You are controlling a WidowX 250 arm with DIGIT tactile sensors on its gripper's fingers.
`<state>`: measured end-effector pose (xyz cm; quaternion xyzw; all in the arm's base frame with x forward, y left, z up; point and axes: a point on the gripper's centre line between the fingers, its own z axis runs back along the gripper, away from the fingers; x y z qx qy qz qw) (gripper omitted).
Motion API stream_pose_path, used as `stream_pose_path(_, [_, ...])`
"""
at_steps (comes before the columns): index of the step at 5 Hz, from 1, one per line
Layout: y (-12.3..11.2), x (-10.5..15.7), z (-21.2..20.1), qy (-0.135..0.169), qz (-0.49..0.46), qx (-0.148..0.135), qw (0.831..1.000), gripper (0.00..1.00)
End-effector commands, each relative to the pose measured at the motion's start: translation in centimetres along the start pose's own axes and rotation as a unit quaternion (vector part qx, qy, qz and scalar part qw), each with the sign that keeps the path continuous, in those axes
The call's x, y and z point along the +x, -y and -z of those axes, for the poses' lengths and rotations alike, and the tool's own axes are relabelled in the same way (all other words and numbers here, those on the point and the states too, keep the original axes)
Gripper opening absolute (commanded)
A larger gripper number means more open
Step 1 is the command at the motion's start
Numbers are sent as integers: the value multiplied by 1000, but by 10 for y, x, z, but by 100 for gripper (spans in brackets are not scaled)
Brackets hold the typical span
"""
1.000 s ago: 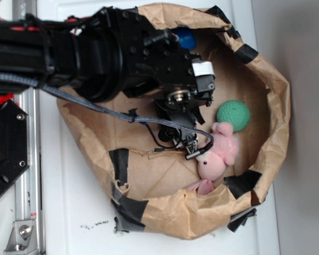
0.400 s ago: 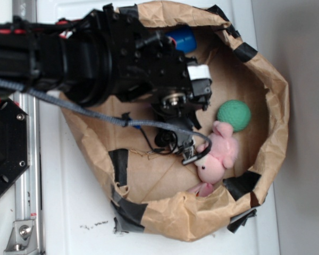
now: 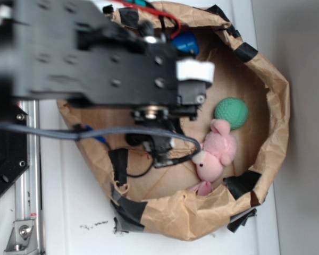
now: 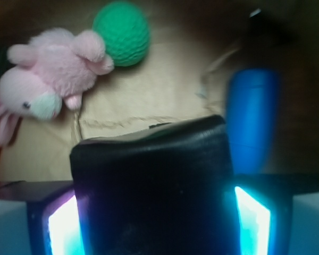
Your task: Grab the black box.
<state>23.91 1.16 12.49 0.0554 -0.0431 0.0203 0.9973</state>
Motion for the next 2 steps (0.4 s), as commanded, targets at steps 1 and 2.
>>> stream_pose_path(1, [-7,11,-51,36,7,-10,999,0])
stream_pose_path(2, [-5,12,-50,42,6,-35,998,0])
